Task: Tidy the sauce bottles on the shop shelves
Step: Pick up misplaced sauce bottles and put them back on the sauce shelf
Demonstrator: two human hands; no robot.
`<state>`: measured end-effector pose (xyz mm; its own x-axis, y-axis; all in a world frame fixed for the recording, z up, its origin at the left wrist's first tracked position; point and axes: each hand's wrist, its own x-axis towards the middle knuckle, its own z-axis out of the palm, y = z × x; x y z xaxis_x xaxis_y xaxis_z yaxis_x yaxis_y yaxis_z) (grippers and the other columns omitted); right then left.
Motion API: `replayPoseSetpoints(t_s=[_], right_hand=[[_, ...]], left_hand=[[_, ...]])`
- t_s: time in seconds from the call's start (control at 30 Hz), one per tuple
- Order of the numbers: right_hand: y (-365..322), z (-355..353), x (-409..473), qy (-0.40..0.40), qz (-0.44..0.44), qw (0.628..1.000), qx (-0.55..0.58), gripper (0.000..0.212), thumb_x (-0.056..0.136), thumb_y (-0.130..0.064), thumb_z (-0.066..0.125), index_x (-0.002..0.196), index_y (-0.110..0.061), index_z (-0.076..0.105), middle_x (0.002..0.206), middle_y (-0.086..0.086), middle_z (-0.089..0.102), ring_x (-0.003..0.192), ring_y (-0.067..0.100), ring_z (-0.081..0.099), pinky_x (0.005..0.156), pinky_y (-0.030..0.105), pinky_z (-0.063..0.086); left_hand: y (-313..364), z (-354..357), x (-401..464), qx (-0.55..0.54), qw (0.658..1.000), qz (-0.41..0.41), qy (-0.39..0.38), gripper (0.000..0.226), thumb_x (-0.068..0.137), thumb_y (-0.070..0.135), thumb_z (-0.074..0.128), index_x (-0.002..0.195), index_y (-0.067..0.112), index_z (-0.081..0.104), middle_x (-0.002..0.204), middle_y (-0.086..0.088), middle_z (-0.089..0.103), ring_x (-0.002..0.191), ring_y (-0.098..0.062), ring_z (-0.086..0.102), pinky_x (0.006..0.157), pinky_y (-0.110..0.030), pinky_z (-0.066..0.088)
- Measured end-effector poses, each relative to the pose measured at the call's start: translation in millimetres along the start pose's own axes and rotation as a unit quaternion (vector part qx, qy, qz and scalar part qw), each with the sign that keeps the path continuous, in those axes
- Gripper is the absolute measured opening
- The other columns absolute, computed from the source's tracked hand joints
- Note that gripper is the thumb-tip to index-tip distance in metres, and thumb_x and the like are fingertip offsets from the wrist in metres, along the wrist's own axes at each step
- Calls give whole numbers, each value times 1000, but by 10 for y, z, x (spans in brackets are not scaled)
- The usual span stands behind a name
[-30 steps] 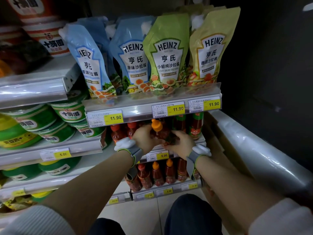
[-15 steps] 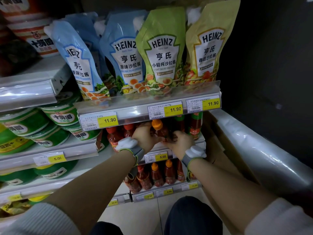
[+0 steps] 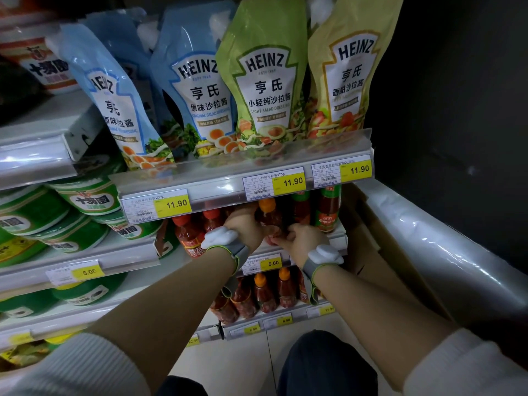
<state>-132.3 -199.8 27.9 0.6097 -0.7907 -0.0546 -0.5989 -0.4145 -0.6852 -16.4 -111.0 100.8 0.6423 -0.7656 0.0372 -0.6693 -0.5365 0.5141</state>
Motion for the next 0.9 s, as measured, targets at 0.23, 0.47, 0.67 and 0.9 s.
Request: replayPoseSetpoints(t_s=[0.23, 0.47, 0.67, 0.9], right_hand=[[53, 43, 51, -6, -8, 999, -34, 46, 77, -63, 59, 94, -21, 66, 87, -1, 71, 82, 22, 65, 65, 29, 46], [92, 39, 70, -1, -1, 999, -50, 49, 80, -61, 59, 106, -20, 67, 100, 2, 72, 91, 24, 66, 69, 28, 46], [53, -23, 24, -10, 6, 1000, -25, 50, 81, -57, 61, 113, -19, 65, 99, 0, 72, 93, 21, 65, 70, 26, 45], [-2, -185, -187, -32, 11, 999, -18, 58, 83, -52, 62, 128, -17, 55, 119, 0, 66, 109, 22, 61, 89, 29, 47]], left_hand=[[56, 1, 80, 25, 1000, 8, 1, 50, 68, 47, 75, 108, 21, 61, 106, -1, 69, 92, -20, 61, 69, -23, 35], [143, -22, 105, 66, 997, -44, -22, 50, 70, 57, 69, 101, 19, 61, 100, -2, 68, 75, -13, 50, 65, -24, 34], [205, -94, 62, 73, 995, -21, -64, 57, 76, 48, 69, 119, 14, 55, 119, -6, 62, 108, -23, 57, 85, -29, 43], [81, -252, -267, -31, 999, 9, -34, 63, 80, 24, 68, 135, 10, 41, 130, -12, 56, 119, -27, 53, 98, -36, 43]])
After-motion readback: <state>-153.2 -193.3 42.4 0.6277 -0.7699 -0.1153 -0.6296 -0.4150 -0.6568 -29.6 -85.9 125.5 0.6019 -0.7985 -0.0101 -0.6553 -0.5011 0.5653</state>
